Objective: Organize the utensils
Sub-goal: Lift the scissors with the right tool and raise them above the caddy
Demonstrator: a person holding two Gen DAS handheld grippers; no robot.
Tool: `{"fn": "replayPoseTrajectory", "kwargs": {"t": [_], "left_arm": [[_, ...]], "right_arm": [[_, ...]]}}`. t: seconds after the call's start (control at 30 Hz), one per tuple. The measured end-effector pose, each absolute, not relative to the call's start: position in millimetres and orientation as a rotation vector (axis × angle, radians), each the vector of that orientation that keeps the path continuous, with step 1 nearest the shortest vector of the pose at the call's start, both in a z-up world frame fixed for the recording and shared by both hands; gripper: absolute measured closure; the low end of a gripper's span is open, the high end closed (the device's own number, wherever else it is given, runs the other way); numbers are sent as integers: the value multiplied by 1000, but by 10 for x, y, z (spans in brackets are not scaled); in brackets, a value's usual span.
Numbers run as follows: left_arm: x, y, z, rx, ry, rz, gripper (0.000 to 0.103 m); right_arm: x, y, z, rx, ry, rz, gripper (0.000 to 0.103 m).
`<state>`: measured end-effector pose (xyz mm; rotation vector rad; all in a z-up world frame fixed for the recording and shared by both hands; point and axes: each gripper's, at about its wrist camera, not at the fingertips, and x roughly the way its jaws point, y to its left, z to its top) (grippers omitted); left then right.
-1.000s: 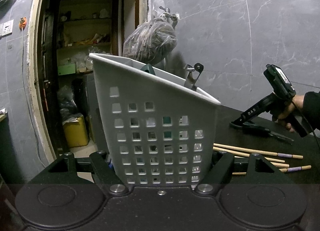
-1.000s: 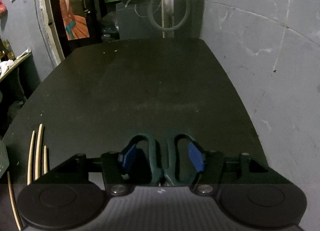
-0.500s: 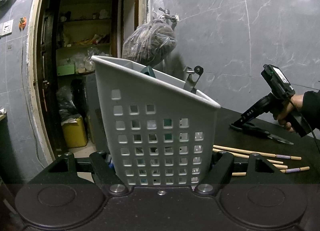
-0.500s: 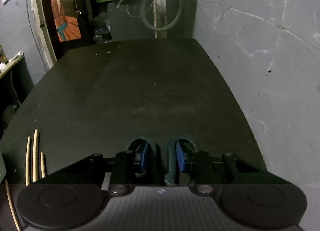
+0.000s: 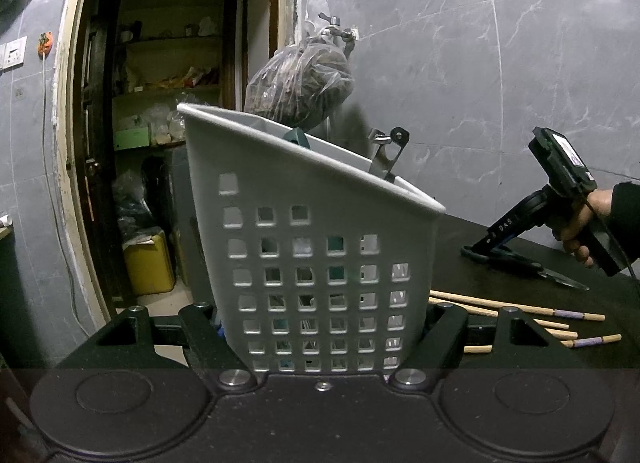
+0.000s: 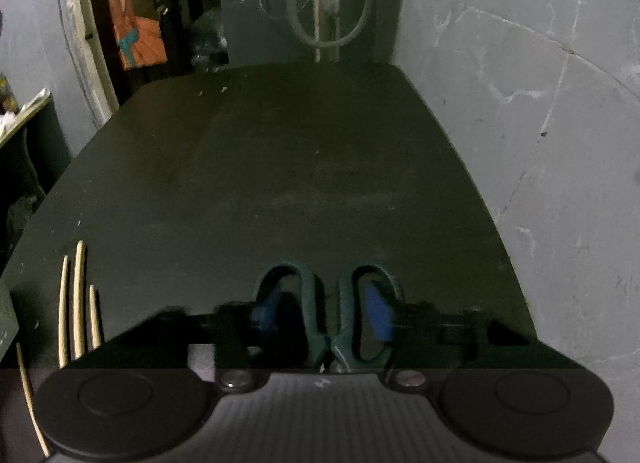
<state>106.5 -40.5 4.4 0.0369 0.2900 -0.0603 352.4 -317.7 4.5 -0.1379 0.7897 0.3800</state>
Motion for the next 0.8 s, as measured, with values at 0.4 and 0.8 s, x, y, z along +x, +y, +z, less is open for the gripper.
{"fn": "replayPoseTrajectory", "kwargs": {"t": [0.4, 0.8], "left_arm": [[1092, -396, 40, 39, 287, -65, 26], [1133, -434, 58, 47, 288, -56, 26]], "right_arm": [[3430, -3273, 51, -38, 663, 367, 70], [2882, -3436, 393, 30, 273, 393, 70]]}}
